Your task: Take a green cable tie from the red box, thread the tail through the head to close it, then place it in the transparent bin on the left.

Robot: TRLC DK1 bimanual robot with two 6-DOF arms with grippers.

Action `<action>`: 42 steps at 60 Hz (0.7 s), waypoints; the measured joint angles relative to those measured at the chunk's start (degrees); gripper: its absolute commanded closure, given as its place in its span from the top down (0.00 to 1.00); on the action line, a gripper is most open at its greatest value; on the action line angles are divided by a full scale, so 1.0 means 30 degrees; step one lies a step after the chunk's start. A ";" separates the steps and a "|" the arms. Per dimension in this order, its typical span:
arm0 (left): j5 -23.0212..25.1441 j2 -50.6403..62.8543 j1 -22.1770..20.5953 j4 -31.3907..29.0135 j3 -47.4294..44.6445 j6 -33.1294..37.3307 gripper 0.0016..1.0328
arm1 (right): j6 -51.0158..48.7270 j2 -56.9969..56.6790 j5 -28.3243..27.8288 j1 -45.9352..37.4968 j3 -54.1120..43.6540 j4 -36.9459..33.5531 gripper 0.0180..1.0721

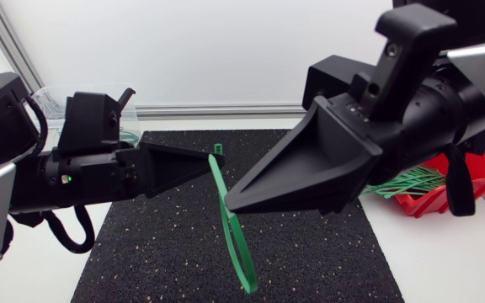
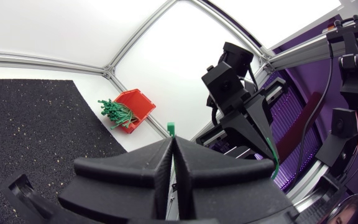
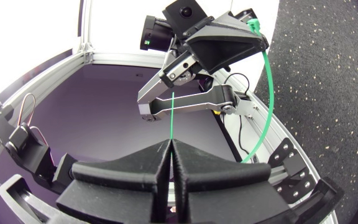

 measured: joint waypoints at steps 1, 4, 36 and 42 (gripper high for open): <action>-0.0087 -0.0007 -0.0051 0.0000 -0.0036 0.0080 0.04 | 0.0000 0.0095 0.0036 -0.0022 0.0233 -0.0423 0.05; -0.0321 -0.0007 -0.0226 0.0036 -0.0153 0.0168 0.04 | -0.0007 0.0321 0.0255 -0.0117 0.0845 -0.1355 0.05; -0.5370 -0.2856 -0.2892 0.0415 -0.0933 0.2404 0.04 | 0.0291 0.1632 0.1093 -0.0699 0.2477 -0.3402 0.05; -0.5748 -0.3053 -0.3249 0.0466 -0.1042 0.2696 0.04 | 0.0357 0.1632 0.1217 -0.0838 0.2477 -0.3599 0.05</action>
